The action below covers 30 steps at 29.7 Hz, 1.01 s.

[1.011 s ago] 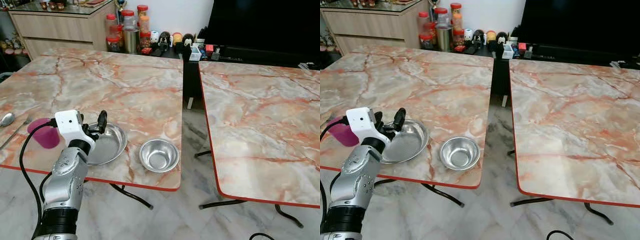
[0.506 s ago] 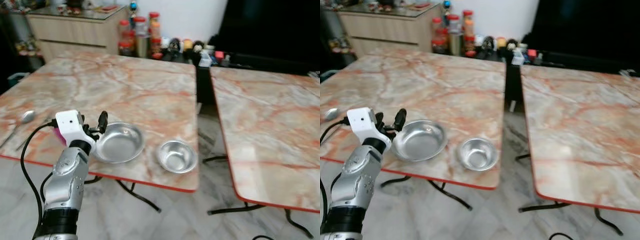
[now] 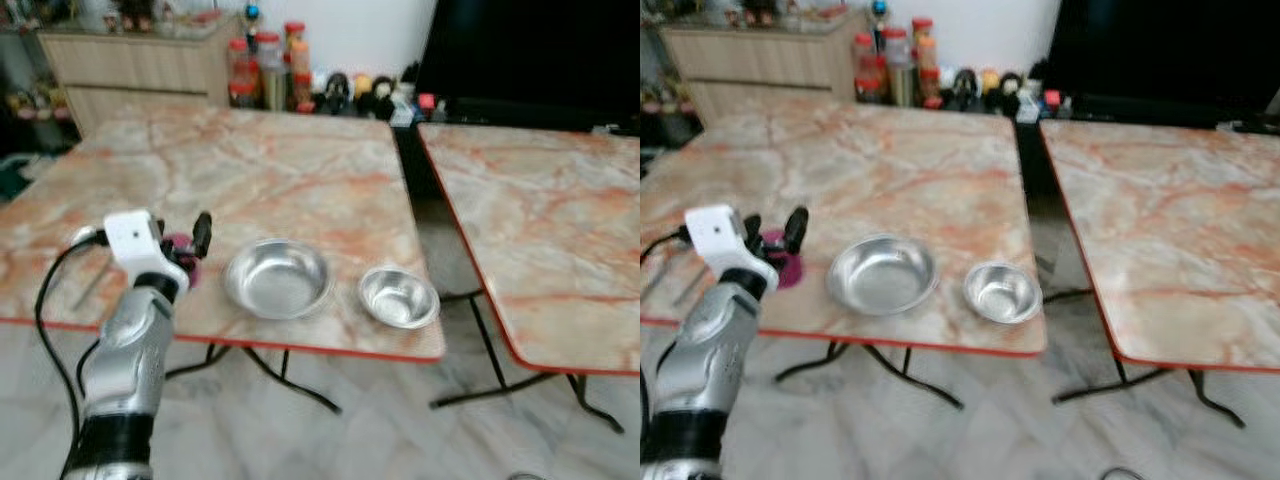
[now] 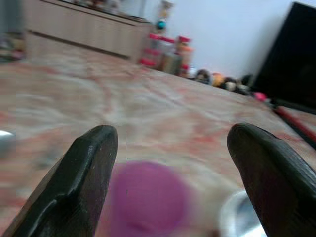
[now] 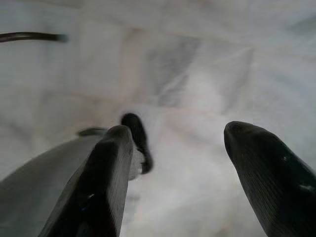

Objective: Setting the table

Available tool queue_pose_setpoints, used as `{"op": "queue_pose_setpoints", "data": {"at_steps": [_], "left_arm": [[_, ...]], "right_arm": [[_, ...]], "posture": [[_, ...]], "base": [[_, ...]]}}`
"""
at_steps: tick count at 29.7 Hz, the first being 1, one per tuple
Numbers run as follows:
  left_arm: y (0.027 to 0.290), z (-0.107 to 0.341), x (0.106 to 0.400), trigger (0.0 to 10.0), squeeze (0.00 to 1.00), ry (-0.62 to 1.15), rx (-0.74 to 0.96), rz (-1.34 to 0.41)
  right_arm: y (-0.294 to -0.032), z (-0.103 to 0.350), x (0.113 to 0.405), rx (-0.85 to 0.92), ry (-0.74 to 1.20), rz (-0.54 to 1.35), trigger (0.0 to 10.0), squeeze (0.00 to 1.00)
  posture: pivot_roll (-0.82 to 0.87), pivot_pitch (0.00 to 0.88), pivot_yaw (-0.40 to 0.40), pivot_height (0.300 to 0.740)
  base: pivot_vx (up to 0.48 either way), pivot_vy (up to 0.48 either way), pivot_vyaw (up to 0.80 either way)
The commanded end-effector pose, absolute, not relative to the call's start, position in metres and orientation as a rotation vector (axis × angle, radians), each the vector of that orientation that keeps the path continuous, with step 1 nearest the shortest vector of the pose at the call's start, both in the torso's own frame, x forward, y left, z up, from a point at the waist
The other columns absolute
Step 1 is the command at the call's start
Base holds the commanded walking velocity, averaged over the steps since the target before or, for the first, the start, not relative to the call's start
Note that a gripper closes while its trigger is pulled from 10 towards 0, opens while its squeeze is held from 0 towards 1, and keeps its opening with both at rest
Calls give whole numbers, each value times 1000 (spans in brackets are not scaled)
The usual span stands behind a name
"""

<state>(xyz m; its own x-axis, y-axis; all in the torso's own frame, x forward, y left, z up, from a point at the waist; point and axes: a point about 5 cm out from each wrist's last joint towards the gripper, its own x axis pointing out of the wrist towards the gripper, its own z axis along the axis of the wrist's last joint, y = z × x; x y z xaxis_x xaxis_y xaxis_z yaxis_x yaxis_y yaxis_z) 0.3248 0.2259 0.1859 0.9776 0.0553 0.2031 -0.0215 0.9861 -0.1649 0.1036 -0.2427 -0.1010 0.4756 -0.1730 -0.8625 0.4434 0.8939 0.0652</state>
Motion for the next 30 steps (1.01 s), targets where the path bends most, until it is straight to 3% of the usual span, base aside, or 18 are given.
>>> {"op": "queue_pose_setpoints", "data": {"at_steps": [1,13,21,30], "left_arm": [[217,193,326,10000,0,-226,-174,7],[224,203,324,10000,0,-258,-162,17],[242,195,313,10000,0,-265,-155,58],[277,163,294,10000,0,-170,-21,176]], "right_arm": [[-252,-99,101,282,1005,-406,10000,0],[-250,-100,101,286,1008,-402,10000,0],[-249,-100,101,287,1009,-404,10000,0],[-248,-100,100,289,1007,-408,10000,0]], "posture": [[30,83,-63,740],[37,90,-53,740],[41,93,-47,740],[45,97,-40,740]], "base": [[0,386,0],[0,383,0],[0,0,0],[0,0,0]]}}
